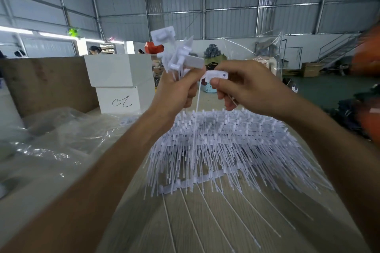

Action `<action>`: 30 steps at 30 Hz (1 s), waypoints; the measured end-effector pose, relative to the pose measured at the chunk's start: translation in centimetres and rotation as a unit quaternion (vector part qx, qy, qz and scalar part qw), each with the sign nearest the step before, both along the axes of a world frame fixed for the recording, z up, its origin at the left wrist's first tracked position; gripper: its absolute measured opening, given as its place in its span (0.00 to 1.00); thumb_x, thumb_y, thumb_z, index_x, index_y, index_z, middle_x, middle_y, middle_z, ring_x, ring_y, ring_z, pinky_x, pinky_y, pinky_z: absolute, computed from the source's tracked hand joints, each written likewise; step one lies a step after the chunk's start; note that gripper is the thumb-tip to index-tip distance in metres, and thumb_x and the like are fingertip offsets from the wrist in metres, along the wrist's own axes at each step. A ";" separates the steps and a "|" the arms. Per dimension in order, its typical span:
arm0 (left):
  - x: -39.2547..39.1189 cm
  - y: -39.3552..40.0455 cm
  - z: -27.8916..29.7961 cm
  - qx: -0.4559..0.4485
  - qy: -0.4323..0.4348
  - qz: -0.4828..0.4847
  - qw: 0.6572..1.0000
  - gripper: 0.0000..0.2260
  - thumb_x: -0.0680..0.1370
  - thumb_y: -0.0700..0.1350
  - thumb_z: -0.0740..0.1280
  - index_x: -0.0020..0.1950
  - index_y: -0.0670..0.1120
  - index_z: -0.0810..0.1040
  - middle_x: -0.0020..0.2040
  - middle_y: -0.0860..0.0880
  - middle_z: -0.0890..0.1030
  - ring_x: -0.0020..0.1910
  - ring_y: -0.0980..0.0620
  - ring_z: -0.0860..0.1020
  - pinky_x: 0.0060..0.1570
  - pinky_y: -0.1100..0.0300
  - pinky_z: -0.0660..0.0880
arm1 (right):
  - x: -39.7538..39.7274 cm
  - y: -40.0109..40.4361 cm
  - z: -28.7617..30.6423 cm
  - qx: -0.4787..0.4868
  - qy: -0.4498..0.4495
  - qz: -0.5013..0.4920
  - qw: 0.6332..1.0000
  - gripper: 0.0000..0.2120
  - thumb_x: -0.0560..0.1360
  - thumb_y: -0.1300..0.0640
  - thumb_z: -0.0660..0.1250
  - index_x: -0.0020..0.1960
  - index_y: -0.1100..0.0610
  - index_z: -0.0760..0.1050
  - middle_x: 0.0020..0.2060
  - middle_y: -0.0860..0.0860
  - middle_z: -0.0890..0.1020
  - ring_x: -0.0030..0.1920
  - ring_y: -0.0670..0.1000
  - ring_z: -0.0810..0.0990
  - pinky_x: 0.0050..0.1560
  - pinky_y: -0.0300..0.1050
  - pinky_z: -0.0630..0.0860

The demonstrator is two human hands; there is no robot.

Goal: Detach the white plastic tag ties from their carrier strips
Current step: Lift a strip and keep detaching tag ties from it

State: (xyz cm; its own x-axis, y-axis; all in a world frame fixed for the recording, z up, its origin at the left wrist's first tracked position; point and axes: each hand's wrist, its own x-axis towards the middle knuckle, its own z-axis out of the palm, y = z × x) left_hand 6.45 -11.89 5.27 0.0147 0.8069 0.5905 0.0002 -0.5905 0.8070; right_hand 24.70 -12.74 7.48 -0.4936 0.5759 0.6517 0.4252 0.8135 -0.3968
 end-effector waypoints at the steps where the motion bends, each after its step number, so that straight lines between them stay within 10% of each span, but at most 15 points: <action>1: 0.1 0.1 -0.1 -0.008 -0.009 0.005 1.000 0.11 0.81 0.43 0.67 0.39 0.49 0.73 0.25 0.56 0.63 0.22 0.57 0.59 0.24 0.66 0.57 | 0.0 0.1 -0.1 0.044 -0.027 -0.020 0.998 0.06 0.82 0.57 0.65 0.47 0.52 0.79 0.32 0.50 0.81 0.29 0.46 0.81 0.34 0.41 0.78; 15: -0.8 0.3 0.1 -0.089 0.057 -0.047 0.993 0.19 0.83 0.48 0.65 0.32 0.44 0.75 0.21 0.54 0.64 0.20 0.55 0.56 0.27 0.62 0.54 | -0.5 -0.2 -0.4 0.308 -0.172 -0.136 0.926 0.10 0.82 0.55 0.64 0.57 0.57 0.82 0.46 0.57 0.79 0.41 0.59 0.79 0.36 0.51 0.75; 30: -1.3 0.0 0.8 -0.052 0.125 -0.070 0.988 0.22 0.82 0.58 0.61 0.33 0.48 0.76 0.24 0.51 0.62 0.23 0.52 0.55 0.26 0.63 0.57 | -0.6 -0.4 -0.1 0.299 -0.123 -0.182 0.929 0.10 0.82 0.51 0.62 0.56 0.51 0.81 0.47 0.50 0.84 0.45 0.59 0.81 0.40 0.48 0.73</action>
State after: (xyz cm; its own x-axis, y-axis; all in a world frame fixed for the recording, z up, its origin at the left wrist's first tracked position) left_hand 5.14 -11.86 6.02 0.2654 0.8425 0.4688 0.1314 -0.5134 0.8481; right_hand 24.11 -13.13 7.41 -0.5132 0.3052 0.8022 0.7327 0.6426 0.2243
